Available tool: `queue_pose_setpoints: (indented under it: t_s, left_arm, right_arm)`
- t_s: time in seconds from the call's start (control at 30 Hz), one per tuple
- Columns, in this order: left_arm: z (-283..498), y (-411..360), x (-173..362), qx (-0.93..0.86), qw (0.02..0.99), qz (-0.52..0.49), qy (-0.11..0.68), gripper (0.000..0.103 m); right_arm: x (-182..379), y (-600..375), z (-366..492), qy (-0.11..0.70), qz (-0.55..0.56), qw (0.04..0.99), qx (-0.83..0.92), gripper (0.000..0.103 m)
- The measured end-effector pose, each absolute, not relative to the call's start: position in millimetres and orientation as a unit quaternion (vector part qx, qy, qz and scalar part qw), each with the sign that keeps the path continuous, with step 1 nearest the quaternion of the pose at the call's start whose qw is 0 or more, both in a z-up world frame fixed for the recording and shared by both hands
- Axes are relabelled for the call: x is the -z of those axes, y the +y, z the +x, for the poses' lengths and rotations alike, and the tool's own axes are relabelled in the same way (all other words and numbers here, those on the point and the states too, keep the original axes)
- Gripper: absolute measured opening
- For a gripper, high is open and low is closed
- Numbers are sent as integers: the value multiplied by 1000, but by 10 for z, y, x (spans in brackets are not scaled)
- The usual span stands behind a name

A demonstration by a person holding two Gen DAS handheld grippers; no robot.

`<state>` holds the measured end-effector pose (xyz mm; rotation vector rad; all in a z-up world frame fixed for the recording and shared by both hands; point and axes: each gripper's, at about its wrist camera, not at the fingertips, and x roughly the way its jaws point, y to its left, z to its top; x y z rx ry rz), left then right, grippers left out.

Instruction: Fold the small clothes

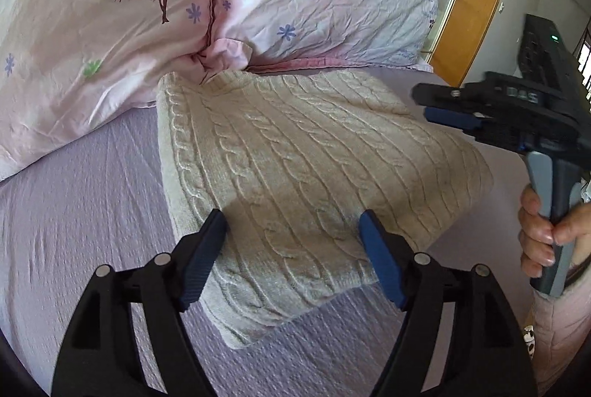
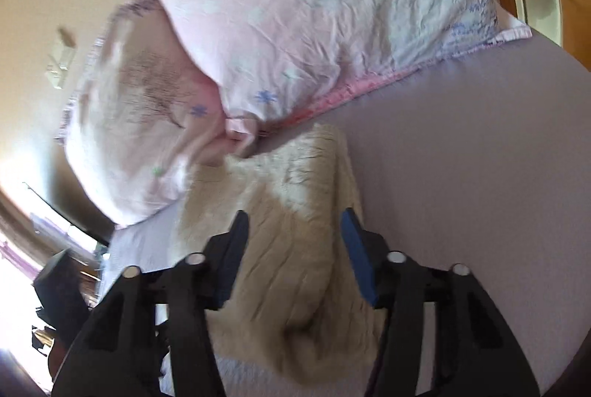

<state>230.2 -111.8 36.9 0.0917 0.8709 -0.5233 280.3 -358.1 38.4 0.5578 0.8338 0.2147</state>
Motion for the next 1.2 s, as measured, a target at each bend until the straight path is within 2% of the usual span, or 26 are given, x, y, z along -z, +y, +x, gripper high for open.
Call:
queue_pose_setpoints:
  t_s: [0.03,0.07,0.17,0.27,0.3,0.37,0.4,0.43,0.47,0.57,0.63,0.67,0.7,0.73,0.77,0.8,0.83,0.87,0.9,1.07,1.13,1.2]
  left_arm:
    - [2301,-1115,-367,250,873,42,416,74]
    - [2301,-1104,-372,251,873,38,416,74]
    - [2305,-986,-466,257,875,3,409,69]
    - [2380,-700,-621,240,887,-57,391,69]
    - [2441,-588,-644,232,888,-78,389,74]
    - [2606,-436,-607,211,884,-104,405,78]
    - [2687,-386,-559,208,876,-119,419,78]
    - [2790,-341,-464,208,862,-138,441,78]
    - [2853,-331,-394,206,854,-147,455,78]
    - [2966,-377,-189,209,834,-165,483,79]
    - [2993,-431,-127,227,826,-179,483,80]
    - [3019,-466,-97,238,821,-186,485,81]
    - [3052,-495,-58,248,813,-196,488,81]
    - [3060,-508,-58,251,817,-199,479,82]
    - [3075,-535,-35,257,815,-202,479,74]
    - [3088,-550,-19,258,815,-205,477,62]
    - [3090,-533,-2,256,812,-219,477,56]
    - [3085,-510,-9,260,811,-229,472,41]
    - [3055,-464,-50,262,813,-228,467,35]
    - [2711,3,-531,253,852,-178,422,34]
    - [2604,238,-635,225,867,-167,411,36]
    - [2583,348,-613,173,881,-124,423,44]
  right_arm:
    - [-324,-3550,2894,411,264,867,-103,41]
    - [-244,-3501,2980,422,260,861,-112,11]
    - [-251,-3572,3018,400,245,880,-78,9]
    - [-124,-3810,3029,404,302,859,-90,10]
    - [-92,-3821,3025,411,306,853,-104,13]
    - [-41,-3841,2974,428,326,833,-128,47]
    - [-32,-3850,2949,426,335,829,-140,71]
    - [-25,-3855,2929,425,337,828,-139,83]
    - [-18,-3859,2920,430,331,830,-129,89]
    - [65,-3873,2947,451,329,820,-129,89]
    - [157,-3867,2953,461,340,806,-146,86]
    - [171,-3866,2940,456,345,806,-154,73]
    - [203,-3864,2939,458,357,795,-174,53]
    - [265,-3873,2939,463,379,778,-190,52]
    - [291,-3892,2931,455,390,776,-194,43]
    - [325,-3903,2913,450,401,770,-207,39]
    - [360,-3925,2886,443,420,763,-214,37]
    - [373,-3915,2858,440,434,755,-219,35]
    - [346,-3891,2829,434,438,754,-225,35]
    - [27,-3435,2779,405,417,751,-312,29]
    - [5,-3167,2808,412,396,751,-331,29]
    - [54,-2879,2893,443,350,764,-313,34]
